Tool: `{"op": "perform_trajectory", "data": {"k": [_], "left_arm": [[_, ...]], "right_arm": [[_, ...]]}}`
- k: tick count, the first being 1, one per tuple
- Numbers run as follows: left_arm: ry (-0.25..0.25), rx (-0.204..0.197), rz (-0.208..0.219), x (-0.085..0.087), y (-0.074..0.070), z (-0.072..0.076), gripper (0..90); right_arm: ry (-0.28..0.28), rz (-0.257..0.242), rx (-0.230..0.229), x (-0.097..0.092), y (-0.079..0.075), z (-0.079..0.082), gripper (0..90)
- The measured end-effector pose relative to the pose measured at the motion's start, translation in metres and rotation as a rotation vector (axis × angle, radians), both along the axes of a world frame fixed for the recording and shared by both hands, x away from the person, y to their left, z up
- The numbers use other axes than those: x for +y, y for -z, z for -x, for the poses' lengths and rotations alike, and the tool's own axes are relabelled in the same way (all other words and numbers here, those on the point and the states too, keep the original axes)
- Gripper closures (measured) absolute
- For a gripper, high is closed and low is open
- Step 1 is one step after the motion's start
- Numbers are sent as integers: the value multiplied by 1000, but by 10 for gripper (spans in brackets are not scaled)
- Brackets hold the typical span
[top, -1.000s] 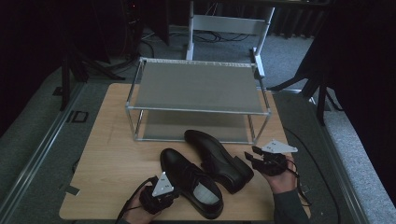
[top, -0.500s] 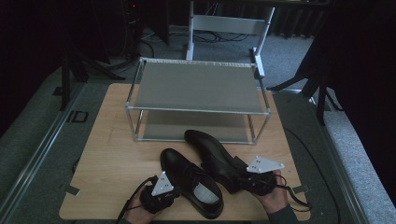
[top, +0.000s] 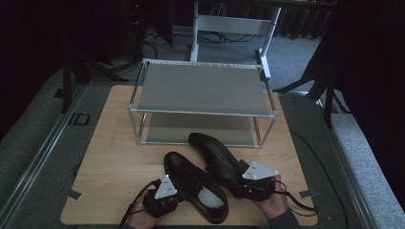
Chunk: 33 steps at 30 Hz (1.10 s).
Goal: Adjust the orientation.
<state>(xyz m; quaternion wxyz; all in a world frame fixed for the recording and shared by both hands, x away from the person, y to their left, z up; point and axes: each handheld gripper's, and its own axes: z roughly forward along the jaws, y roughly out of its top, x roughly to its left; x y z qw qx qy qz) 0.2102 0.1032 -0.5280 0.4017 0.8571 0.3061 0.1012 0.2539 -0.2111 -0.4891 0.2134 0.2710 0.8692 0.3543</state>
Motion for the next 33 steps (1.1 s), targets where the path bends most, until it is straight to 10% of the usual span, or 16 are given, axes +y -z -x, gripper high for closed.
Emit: {"op": "perform_trajectory", "data": {"k": [9,18,24,33], "left_arm": [[1,4,4,0,0,0,809],[1,8,17,1,1,-1,809],[3,17,29,1,2,-2,809],[-4,15,27,-1,2,-3,809]], "right_arm": [[19,150,-124,12,6,7,392],[102,0,-57,-12,-4,-21,500],[209,57,-70,-19,-3,-41,629],[278,-43,14,-45,-8,-55,794]]}}
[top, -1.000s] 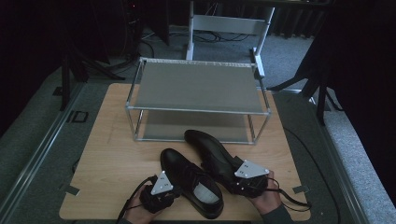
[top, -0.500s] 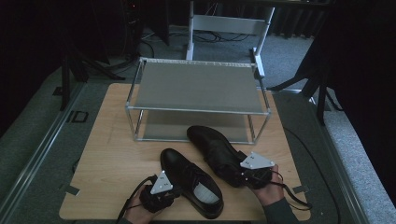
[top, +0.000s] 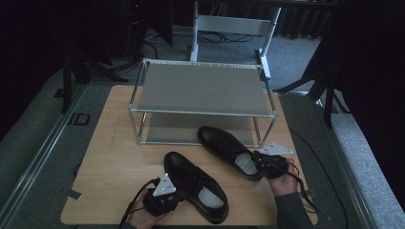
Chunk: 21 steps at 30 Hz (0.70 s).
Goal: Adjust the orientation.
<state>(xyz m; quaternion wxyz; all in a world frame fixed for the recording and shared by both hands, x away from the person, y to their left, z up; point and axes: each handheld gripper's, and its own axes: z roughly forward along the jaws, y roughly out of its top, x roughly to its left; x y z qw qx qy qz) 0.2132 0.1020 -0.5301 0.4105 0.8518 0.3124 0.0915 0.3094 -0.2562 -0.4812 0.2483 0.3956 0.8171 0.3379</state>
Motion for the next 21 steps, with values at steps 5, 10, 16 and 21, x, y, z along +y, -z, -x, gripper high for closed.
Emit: {"op": "perform_trajectory", "data": {"k": [5,10,16,21], "left_arm": [[-1,10,12,-6,1,-4,810],[45,0,8,-23,1,-9,811],[100,-8,3,-45,2,-16,819],[118,-9,16,-55,3,-19,828]], "right_arm": [[-15,-55,63,-15,7,4,827],[-23,-100,81,-26,10,7,827],[-29,-86,81,-24,8,8,826],[-29,-98,84,-25,8,7,826]]}}
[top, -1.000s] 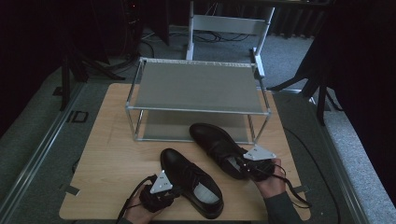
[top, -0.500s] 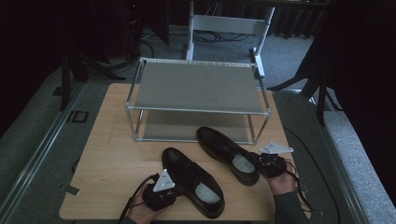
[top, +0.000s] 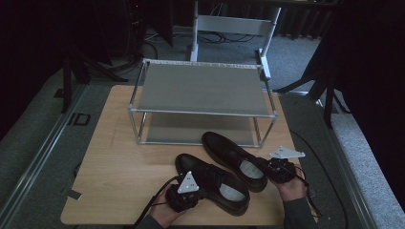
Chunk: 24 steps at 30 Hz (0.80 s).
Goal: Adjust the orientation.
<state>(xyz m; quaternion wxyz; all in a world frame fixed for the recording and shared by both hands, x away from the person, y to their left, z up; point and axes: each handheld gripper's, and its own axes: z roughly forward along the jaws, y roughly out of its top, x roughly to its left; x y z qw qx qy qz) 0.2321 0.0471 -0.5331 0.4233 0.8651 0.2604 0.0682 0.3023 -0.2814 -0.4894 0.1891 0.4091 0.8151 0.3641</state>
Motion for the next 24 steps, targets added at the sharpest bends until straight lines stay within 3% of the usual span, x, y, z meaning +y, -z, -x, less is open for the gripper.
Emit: {"op": "perform_trajectory", "data": {"k": [8,17,24], "left_arm": [[53,4,-3,-17,0,-7,828],[157,11,-22,-41,7,-3,841],[169,14,-29,-43,7,-2,835]], "right_arm": [[4,-20,9,1,0,-1,827],[5,-29,13,2,0,-1,829],[10,-84,25,4,2,-6,827]]}}
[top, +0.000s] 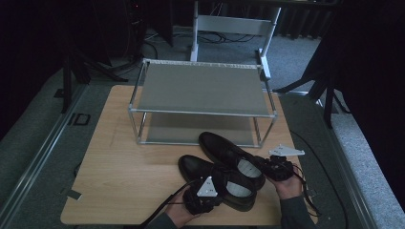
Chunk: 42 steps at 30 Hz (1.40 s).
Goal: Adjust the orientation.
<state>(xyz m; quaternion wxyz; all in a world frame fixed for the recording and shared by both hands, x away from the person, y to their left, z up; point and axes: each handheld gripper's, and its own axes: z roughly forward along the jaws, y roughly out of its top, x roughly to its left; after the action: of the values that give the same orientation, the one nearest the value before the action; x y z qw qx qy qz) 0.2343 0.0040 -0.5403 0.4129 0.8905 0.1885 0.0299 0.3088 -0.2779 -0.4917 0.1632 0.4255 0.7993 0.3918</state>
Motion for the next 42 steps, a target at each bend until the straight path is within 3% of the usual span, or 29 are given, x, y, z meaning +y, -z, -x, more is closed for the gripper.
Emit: {"op": "perform_trajectory", "data": {"k": [4,7,10,15,19,26,30,35,42], "left_arm": [[-19,-14,-3,9,-3,2,801],[-68,-17,1,24,-4,0,788],[-118,-9,7,39,-5,-4,781],[-178,-11,11,53,-6,-9,769],[-190,-12,10,56,-6,-12,769],[-197,-3,20,54,-4,-15,770],[-199,6,29,53,-3,-17,770],[-204,-1,24,51,-3,-20,770],[-224,-12,19,46,-3,-28,769]], "right_arm": [[-13,6,5,1,-1,-3,809],[-18,-21,14,-1,-3,-3,684],[-6,-3,-28,-1,-16,4,615],[-86,-11,-66,6,-34,19,573],[-163,19,-47,13,-34,25,569],[-226,57,17,16,-26,26,514],[-270,108,55,21,-25,27,494],[-305,178,100,27,-21,26,495],[-330,244,114,38,-17,21,540]]}}
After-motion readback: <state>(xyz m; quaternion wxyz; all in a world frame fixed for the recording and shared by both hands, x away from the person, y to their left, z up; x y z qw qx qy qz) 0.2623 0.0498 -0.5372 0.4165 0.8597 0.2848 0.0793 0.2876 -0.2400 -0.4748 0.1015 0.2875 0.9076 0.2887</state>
